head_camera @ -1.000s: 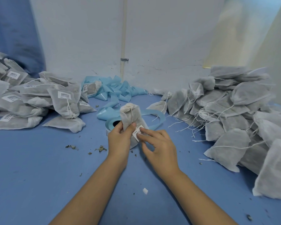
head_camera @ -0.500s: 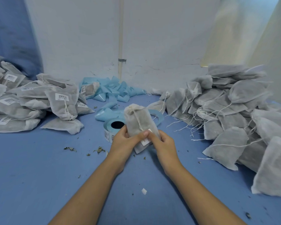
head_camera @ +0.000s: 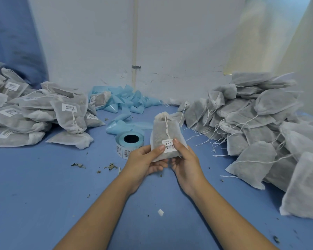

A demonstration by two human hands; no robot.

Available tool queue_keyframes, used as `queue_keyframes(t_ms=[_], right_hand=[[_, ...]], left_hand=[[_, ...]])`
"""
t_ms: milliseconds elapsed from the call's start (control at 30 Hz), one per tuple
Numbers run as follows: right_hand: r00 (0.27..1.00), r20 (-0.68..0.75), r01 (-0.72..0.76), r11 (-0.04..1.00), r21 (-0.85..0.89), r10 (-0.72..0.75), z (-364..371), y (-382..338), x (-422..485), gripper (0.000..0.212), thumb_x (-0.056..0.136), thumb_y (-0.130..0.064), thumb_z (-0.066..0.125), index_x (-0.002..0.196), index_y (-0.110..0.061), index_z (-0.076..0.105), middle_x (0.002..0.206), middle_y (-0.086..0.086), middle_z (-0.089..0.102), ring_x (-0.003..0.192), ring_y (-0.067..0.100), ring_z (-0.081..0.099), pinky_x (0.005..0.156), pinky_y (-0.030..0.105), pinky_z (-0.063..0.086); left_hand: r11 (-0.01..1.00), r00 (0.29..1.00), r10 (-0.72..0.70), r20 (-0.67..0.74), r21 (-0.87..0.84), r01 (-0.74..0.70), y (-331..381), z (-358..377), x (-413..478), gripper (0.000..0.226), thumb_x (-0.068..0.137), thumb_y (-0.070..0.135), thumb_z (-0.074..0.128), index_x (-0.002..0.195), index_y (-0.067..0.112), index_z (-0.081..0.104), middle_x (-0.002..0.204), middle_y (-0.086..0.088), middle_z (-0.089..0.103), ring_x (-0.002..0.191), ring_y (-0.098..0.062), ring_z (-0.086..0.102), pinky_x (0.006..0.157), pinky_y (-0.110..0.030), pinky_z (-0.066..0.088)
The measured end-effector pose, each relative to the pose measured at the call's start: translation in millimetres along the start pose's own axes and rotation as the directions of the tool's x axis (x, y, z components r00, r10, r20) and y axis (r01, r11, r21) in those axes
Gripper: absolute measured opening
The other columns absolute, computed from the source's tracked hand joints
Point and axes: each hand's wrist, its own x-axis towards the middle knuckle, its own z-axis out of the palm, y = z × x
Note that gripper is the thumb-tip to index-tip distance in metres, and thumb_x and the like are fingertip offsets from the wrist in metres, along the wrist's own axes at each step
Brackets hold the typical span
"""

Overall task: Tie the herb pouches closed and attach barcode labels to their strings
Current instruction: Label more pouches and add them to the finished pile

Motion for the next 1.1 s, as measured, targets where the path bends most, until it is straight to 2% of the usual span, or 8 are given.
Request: queue_keyframes(t_ms=[300,400,467,533,700,833,1000,1100], right_hand=[[1.0,-0.013,-0.025,0.999,-0.031,0.024,0,2,2,0.027,0.077,-0.034,0.068,0.091,-0.011,0.066,0.073,-0.001,0.061,0.061,0.007,0.051,0.058,0.017,0.044],[0.999,-0.024,-0.031,0.999,-0.034,0.03,-2,1,3,0.032,0.072,-0.037,0.069,0.085,-0.008,0.07,0.064,-0.002,0.06,0.054,0.006,0.051,0.053,0.015,0.045],[0.999,-0.028,-0.04,0.998,-0.043,0.039,-3,2,4,0.03,0.074,-0.035,0.069,0.085,-0.007,0.07,0.063,-0.003,0.06,0.054,0.006,0.052,0.053,0.016,0.046],[0.998,-0.041,-0.049,0.998,-0.03,0.047,-4,3,5,0.022,0.082,-0.028,0.067,0.086,-0.006,0.069,0.064,-0.002,0.061,0.053,0.007,0.052,0.053,0.016,0.047],[0.993,-0.113,-0.014,0.998,0.061,0.021,-6,4,7,0.008,0.089,-0.01,0.062,0.096,-0.01,0.067,0.077,-0.001,0.066,0.06,0.011,0.058,0.056,0.019,0.05],[0.969,-0.231,0.108,0.993,0.058,-0.092,-13,-1,16,0.03,0.09,0.001,0.055,0.113,-0.017,0.06,0.098,-0.004,0.061,0.079,0.017,0.063,0.067,0.022,0.053],[0.878,-0.395,0.189,0.954,-0.233,-0.271,-37,-19,40,0.056,0.086,0.006,0.051,0.135,-0.023,0.048,0.129,0.01,0.044,0.095,0.021,0.06,0.093,0.033,0.05],[0.869,-0.402,0.216,0.953,-0.214,-0.287,-52,-29,56,0.063,0.085,0.007,0.052,0.139,-0.025,0.044,0.12,0.006,0.047,0.089,0.018,0.056,0.089,0.028,0.048]], left_hand=[[0.999,0.998,-0.034,-0.06,-0.013,0.033,18,-3,0,0.025,0.082,0.024,0.066,0.1,0.006,0.064,0.059,-0.004,0.064,0.048,-0.009,0.057,0.048,-0.017,0.048],[0.935,0.966,0.194,-0.168,-0.268,-0.234,43,-7,6,0.04,0.091,0.005,0.055,0.13,0.001,0.049,0.103,-0.001,0.071,0.086,-0.007,0.068,0.072,-0.019,0.056],[0.807,0.935,0.298,-0.193,-0.471,-0.355,57,-14,7,0.068,0.091,-0.005,0.05,0.15,0.014,0.021,0.143,0.004,0.047,0.115,-0.01,0.059,0.086,-0.03,0.055],[0.769,0.929,0.324,-0.178,-0.522,-0.369,62,-15,6,0.082,0.089,-0.01,0.048,0.152,0.026,0.008,0.152,0.009,0.033,0.119,-0.012,0.056,0.087,-0.035,0.055],[0.902,0.968,0.235,-0.092,-0.351,-0.253,44,-1,4,0.065,0.09,-0.004,0.05,0.147,0.02,0.026,0.136,0.011,0.052,0.112,-0.012,0.063,0.083,-0.033,0.056],[0.973,0.985,0.172,-0.032,-0.154,-0.175,36,10,3,0.039,0.092,0.003,0.051,0.129,0.017,0.05,0.12,0.011,0.066,0.102,-0.015,0.068,0.073,-0.022,0.054],[0.996,0.996,0.084,-0.03,0.01,-0.084,30,31,8,0.023,0.093,0.007,0.05,0.109,0.018,0.063,0.101,0.007,0.074,0.078,-0.009,0.07,0.071,-0.023,0.048],[0.998,0.998,0.06,-0.035,0.018,-0.059,28,45,15,0.024,0.093,0.004,0.049,0.109,0.013,0.064,0.094,0.005,0.075,0.068,-0.007,0.068,0.063,-0.017,0.047]])
